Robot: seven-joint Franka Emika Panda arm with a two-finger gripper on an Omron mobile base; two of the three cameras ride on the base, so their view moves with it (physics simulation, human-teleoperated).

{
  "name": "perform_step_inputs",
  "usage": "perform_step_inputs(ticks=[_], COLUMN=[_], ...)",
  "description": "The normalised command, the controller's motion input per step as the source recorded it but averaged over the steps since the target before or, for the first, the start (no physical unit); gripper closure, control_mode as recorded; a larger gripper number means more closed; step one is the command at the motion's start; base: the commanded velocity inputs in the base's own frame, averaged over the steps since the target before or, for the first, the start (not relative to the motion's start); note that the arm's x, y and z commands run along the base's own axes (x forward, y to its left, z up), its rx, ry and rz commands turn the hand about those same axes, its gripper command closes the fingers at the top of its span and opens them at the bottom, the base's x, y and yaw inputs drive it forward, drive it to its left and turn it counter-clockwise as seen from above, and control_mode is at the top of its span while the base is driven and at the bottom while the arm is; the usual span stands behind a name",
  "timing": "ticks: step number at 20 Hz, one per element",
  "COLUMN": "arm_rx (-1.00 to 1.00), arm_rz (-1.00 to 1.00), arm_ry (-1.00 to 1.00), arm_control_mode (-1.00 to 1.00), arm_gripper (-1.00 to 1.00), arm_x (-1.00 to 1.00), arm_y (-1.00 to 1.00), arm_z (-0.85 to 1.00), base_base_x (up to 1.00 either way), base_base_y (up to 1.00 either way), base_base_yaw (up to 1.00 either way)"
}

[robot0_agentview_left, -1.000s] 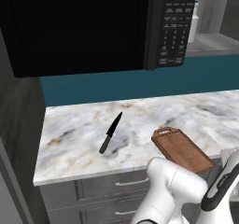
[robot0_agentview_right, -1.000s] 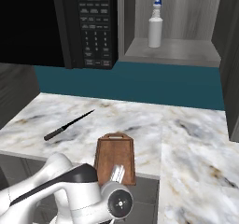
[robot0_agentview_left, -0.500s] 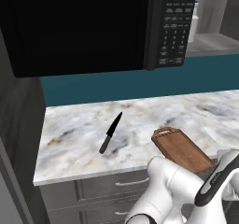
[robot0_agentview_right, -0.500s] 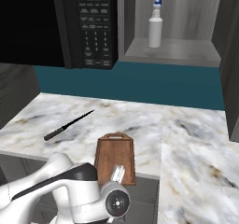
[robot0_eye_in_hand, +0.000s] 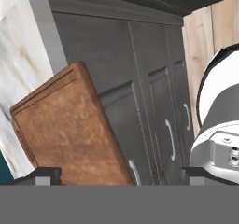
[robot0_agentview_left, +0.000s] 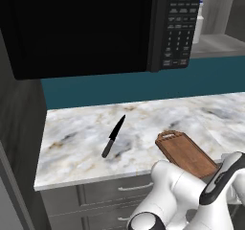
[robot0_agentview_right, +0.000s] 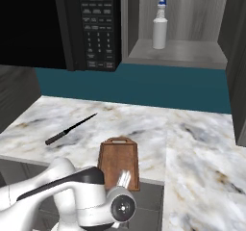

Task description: Move the cutting board and knife to the sink. Then move spray from the cabinet to the counter.

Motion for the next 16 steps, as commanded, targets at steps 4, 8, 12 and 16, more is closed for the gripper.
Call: perform_step_inputs(ticks=[4,8,12,16], arm_rx=[0.0,0.0,0.0,0.0], arm_rz=[0.0,0.0,0.0,0.0], arm_ry=[0.0,-0.08,-0.12,-0.12], arm_control_mode=[-1.0,-1.0,-1.0,-1.0], arm_gripper=[-1.0,-1.0,-1.0,-1.0], arm_x=[0.04,0.0,0.0,0.03], arm_y=[-0.1,-0.03,0.0,0.0], arm_z=[-0.06,-0.05,-0.02,-0.05], base_base_x=[0.0,0.0,0.0,0.0], base_base_y=[0.0,0.0,0.0,0.0], base_base_yaw=[0.0,0.0,0.0,0.0])
